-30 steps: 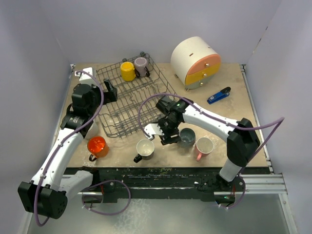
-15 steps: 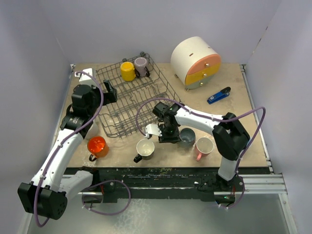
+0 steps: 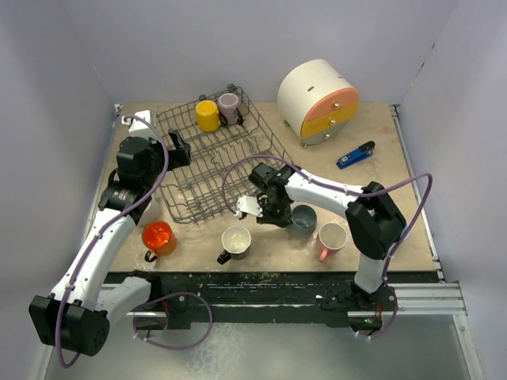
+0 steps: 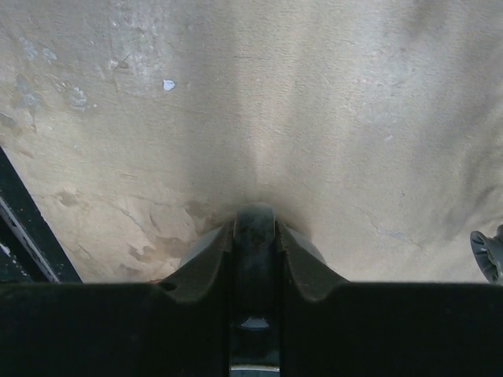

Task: Load the cups into the dish rack
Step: Pick up the cup at the center of the board, then turn the cup upside down in the dish rack.

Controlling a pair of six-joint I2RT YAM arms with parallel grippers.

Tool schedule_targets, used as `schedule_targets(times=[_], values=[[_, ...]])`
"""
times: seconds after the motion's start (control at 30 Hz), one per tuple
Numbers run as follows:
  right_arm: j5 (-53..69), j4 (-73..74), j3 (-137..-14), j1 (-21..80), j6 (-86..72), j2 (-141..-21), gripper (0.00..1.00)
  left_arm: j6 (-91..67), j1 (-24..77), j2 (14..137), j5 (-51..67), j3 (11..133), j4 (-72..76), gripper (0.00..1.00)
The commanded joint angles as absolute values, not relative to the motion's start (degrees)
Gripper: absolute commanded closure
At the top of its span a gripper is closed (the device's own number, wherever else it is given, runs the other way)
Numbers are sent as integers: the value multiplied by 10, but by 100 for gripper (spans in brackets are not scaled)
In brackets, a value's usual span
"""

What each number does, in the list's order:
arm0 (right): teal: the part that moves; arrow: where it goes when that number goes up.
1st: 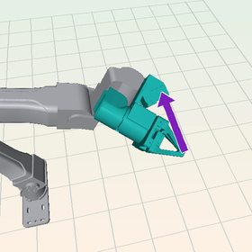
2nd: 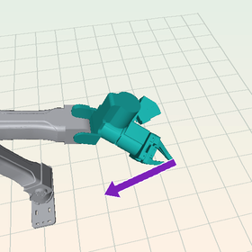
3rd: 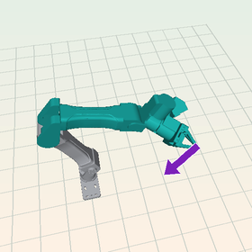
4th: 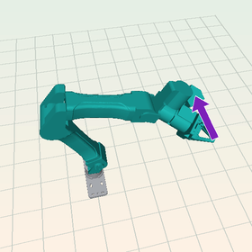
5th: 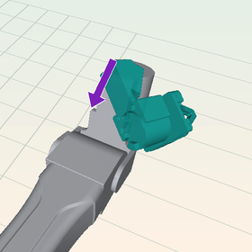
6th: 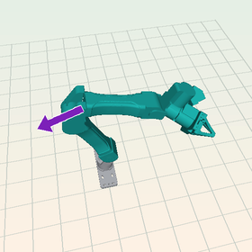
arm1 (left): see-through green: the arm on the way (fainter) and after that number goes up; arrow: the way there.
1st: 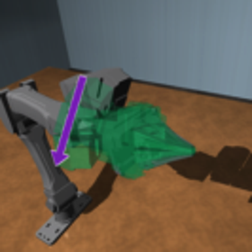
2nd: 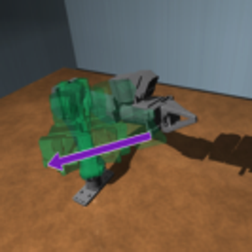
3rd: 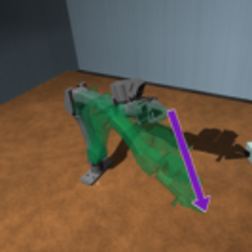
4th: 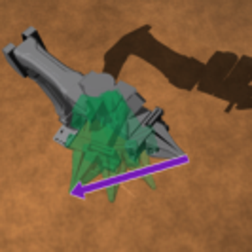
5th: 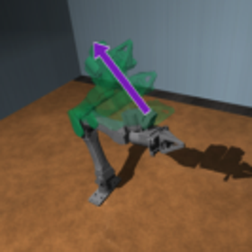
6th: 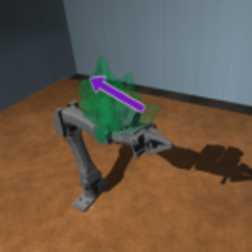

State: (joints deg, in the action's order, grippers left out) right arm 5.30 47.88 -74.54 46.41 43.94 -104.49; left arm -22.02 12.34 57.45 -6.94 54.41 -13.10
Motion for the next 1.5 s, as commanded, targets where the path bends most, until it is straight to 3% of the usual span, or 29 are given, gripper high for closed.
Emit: schedule_targets(times=[0.0,0.53,0.8,0.93,1.2,1.47], values=[[93,504,-791,439,441,-996,100,-252,120,584,-57,563,-87,1],[309,533,-831,326,492,-871,100,-335,120,640,51,588,21,1],[494,566,-964,272,503,-890,100,-374,120,661,99,584,74,1],[527,478,-1014,268,430,-905,100,-385,120,668,107,588,83,1],[535,148,-983,268,213,-962,100,-376,120,662,88,599,54,1],[459,26,-1021,271,111,-1078,100,-373,120,645,67,588,19,1]])
